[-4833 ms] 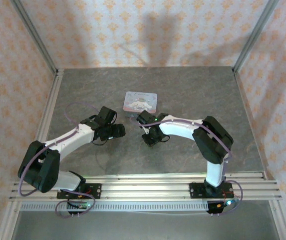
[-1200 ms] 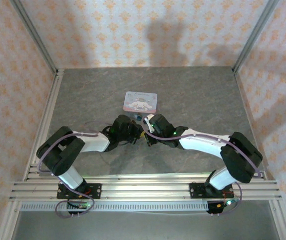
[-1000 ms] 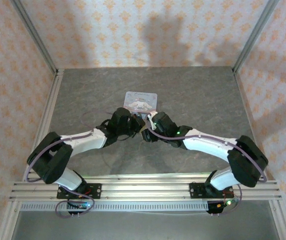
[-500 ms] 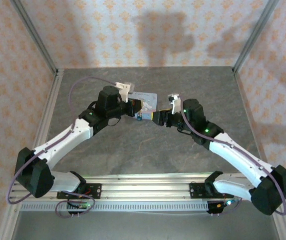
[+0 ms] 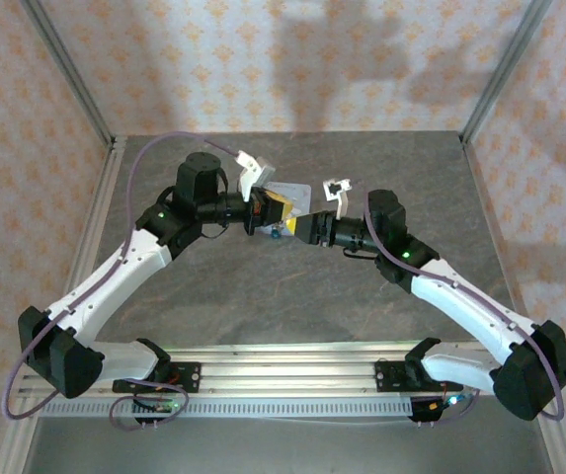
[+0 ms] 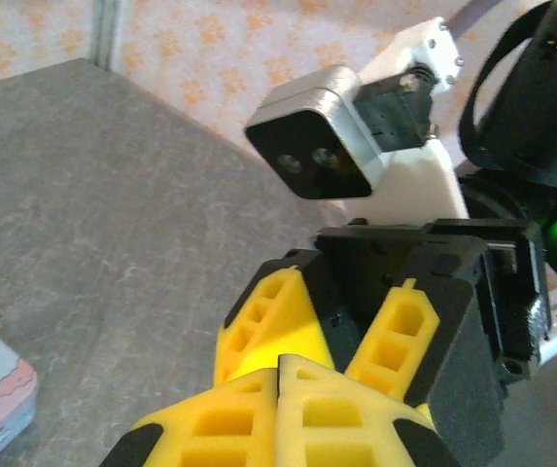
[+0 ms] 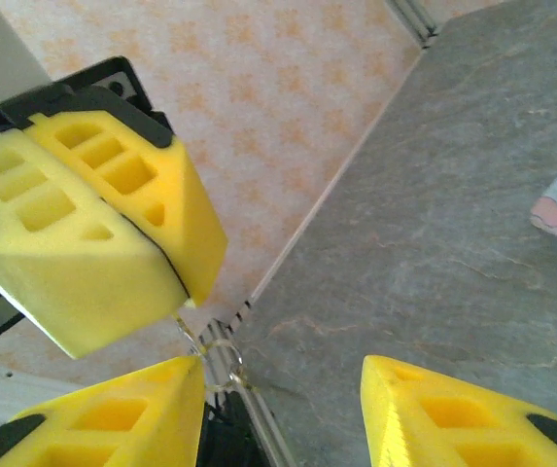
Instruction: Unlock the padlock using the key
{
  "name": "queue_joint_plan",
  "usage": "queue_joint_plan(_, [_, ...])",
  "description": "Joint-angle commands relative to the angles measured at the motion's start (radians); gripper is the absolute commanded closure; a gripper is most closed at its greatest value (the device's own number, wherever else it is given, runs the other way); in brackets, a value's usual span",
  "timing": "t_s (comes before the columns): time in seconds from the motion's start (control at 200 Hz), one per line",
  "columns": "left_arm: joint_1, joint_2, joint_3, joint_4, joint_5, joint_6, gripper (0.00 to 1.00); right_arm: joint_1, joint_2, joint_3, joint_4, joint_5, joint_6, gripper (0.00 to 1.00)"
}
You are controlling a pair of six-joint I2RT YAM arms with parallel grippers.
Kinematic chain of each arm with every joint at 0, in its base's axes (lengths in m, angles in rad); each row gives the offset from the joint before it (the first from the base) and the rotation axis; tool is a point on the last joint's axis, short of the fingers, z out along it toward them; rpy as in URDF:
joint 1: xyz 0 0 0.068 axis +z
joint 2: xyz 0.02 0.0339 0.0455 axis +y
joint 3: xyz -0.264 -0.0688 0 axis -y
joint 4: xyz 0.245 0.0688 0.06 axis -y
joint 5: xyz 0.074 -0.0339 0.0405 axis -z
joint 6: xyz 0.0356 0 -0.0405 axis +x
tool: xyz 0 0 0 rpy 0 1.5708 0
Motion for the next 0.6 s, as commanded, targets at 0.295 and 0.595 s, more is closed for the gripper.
queue_joint_plan(0.295, [0.008,0.012,0.076,-0.047,0.146,-0.06,1.0,0.047,0.02,0.049,0.122,-0.073,0.007,0.68])
queue_joint_plan(0.595, [0.025,0.011,0.084,-0.107,0.132,-0.044,1.0,0.049,-0.018,0.041,0.06,-0.017,-0.018,0.69])
